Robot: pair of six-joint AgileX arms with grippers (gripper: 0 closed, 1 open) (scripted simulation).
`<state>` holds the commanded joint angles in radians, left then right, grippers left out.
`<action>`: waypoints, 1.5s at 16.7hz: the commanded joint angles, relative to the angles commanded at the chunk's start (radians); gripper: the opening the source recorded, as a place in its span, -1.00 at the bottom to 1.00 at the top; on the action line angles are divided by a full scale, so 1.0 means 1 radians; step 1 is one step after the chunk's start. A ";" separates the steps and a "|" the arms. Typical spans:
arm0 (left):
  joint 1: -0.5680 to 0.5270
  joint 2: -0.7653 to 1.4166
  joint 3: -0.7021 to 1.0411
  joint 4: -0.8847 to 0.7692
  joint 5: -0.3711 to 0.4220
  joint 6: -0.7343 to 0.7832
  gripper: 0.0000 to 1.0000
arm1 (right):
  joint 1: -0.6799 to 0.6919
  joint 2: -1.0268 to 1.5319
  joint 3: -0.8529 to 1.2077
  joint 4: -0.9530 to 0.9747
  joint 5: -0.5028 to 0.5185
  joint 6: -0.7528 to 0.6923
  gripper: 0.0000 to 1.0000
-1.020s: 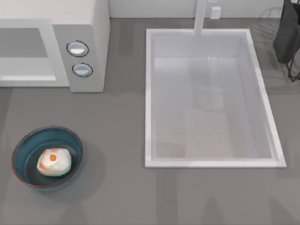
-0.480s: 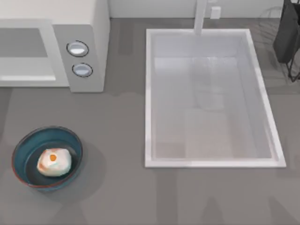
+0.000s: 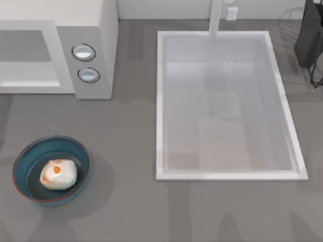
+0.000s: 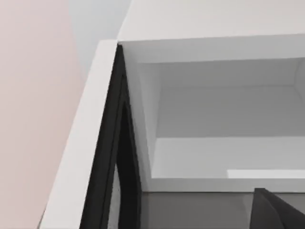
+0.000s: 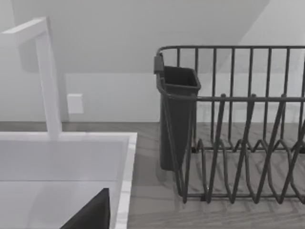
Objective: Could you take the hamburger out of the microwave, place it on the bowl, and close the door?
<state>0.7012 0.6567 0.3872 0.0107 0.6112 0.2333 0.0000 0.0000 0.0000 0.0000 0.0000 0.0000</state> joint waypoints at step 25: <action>0.335 1.095 0.871 -0.642 0.056 0.679 -1.00 | 0.000 0.000 0.000 0.000 0.000 0.000 1.00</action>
<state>1.0365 1.7520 1.2579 -0.6317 0.6670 0.9119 0.0000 0.0000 0.0000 0.0000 0.0000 0.0000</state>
